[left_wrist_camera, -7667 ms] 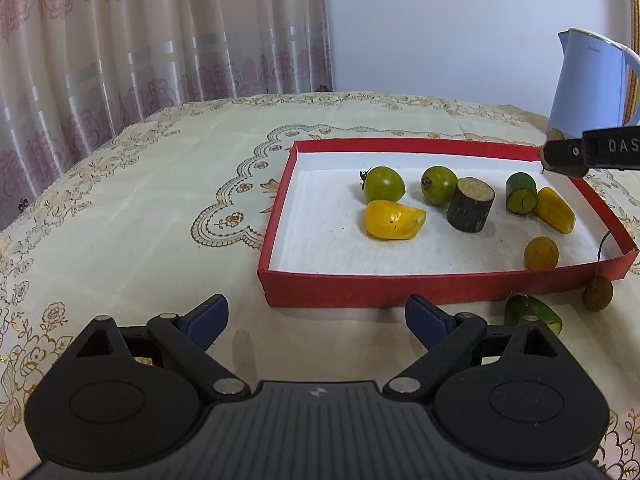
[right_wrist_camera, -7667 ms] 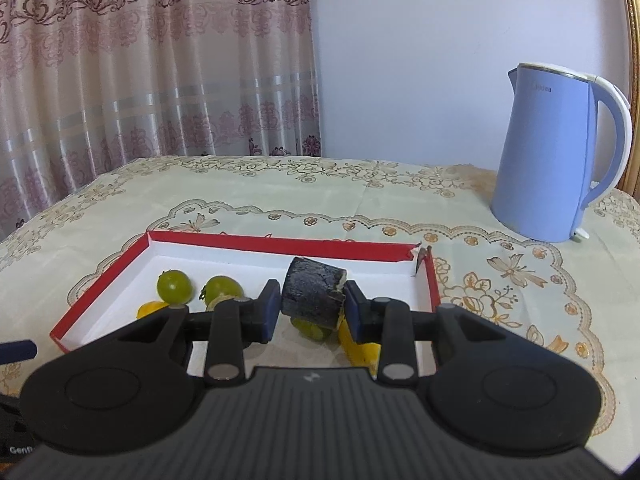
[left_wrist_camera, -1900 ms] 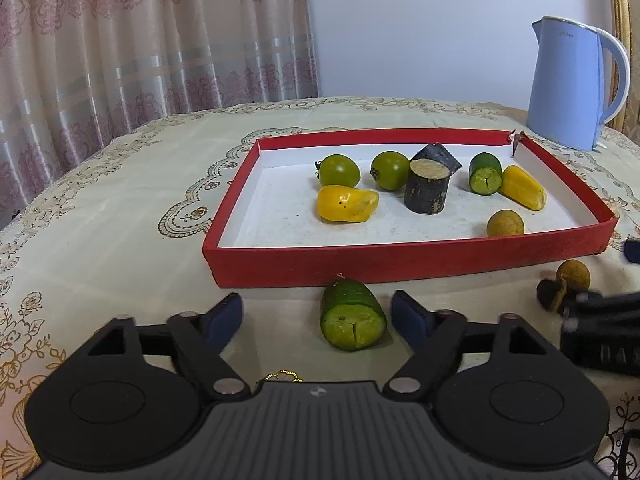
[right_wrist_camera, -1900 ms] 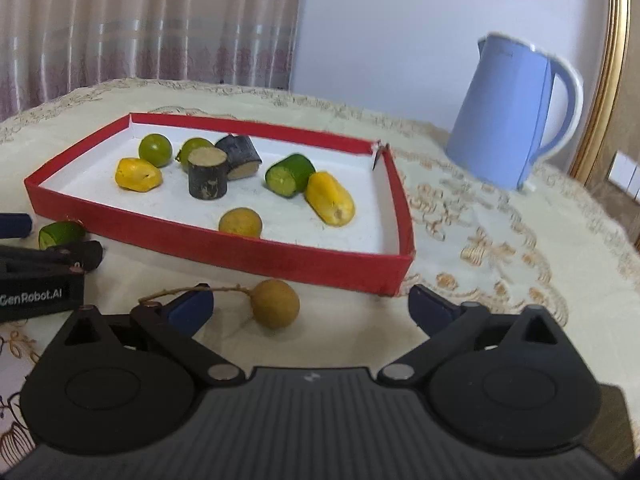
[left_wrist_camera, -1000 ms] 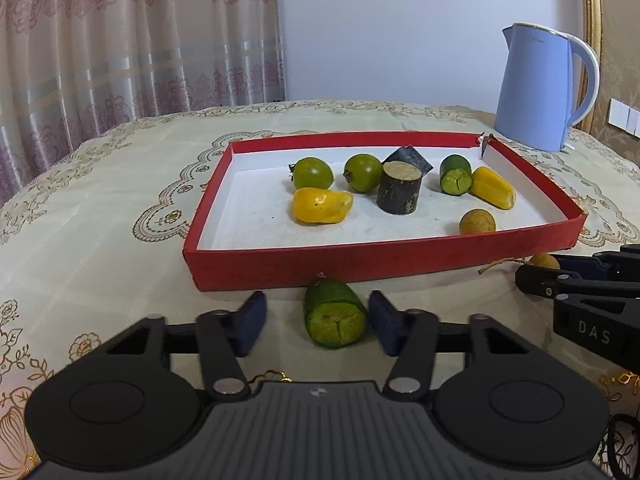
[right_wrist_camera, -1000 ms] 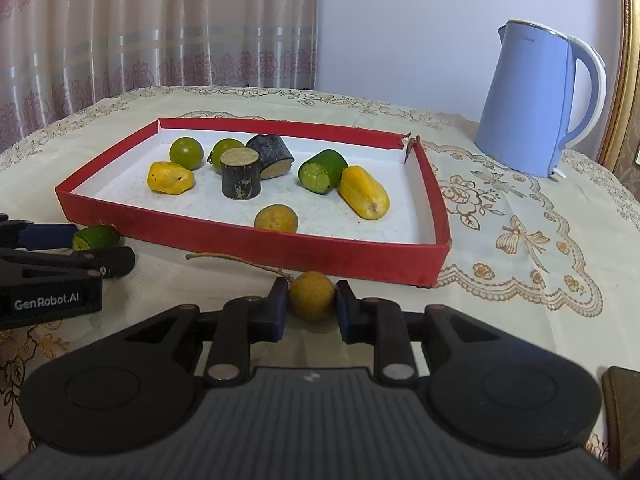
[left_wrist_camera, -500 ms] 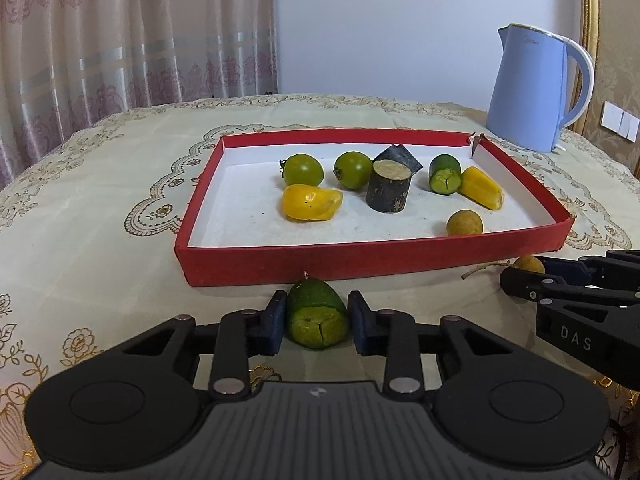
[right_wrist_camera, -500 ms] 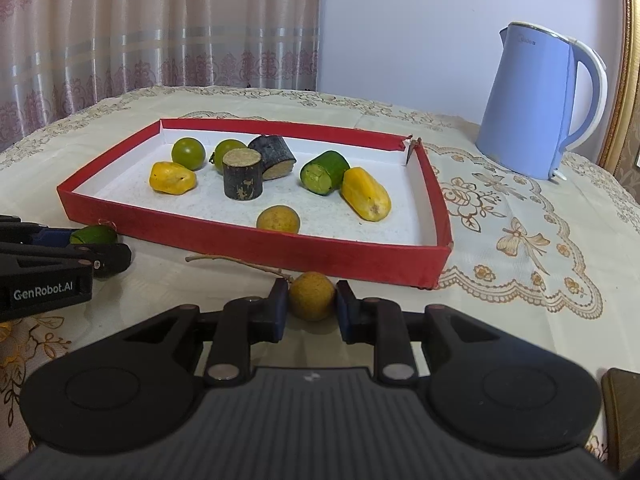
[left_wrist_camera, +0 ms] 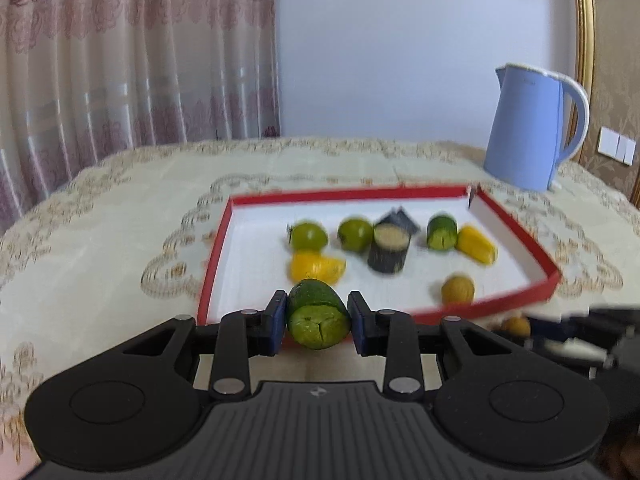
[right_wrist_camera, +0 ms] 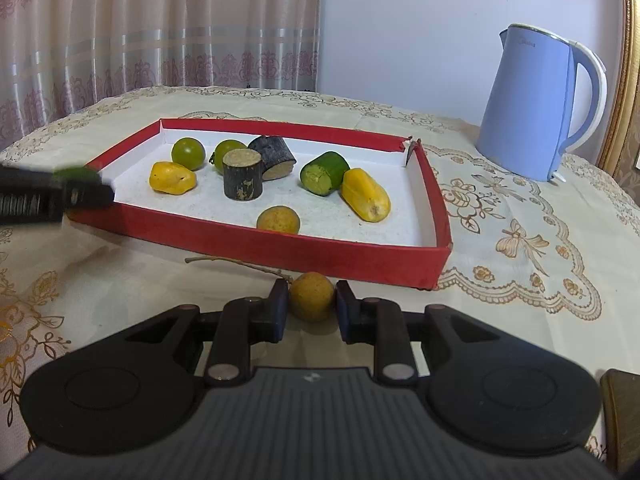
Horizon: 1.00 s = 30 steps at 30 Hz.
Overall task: Organize fruits
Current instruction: 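Carry the cut green lime into the tray and open the left tool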
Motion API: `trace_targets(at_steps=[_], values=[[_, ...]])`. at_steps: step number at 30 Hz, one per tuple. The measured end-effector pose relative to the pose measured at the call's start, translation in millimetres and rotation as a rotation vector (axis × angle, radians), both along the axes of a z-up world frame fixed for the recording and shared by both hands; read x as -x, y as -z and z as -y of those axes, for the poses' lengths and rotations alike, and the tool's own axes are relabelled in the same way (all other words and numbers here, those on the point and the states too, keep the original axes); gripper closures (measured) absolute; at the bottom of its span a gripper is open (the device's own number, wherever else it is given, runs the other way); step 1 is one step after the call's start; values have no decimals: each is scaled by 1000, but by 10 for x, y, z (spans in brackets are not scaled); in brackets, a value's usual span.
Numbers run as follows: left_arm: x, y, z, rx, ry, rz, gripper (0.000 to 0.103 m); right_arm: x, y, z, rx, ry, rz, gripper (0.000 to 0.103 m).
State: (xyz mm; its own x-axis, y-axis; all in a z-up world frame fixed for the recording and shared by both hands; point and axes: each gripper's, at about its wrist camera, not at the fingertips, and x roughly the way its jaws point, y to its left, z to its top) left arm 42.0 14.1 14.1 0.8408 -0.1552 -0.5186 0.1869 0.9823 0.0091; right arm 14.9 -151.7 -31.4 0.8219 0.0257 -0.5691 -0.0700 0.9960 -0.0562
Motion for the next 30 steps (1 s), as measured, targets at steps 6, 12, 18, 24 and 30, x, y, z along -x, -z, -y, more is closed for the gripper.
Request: trace_targets(at_steps=[6, 12, 18, 24, 30], values=[[-447, -33, 196, -63, -12, 31, 71, -1, -2, 4, -5, 5, 1, 79], [-712, 99, 387, -122, 3, -15, 71, -3, 0, 5, -3, 4, -1, 79], [-513, 100, 511, -231, -39, 111, 18, -4, -1, 4, -5, 5, -1, 79], [-374, 50, 474, -288, -86, 170, 18, 3, -2, 0, 0, 5, 1, 79], [-259, 186, 267, -226, -120, 99, 18, 15, -5, 18, -14, 6, 7, 79]])
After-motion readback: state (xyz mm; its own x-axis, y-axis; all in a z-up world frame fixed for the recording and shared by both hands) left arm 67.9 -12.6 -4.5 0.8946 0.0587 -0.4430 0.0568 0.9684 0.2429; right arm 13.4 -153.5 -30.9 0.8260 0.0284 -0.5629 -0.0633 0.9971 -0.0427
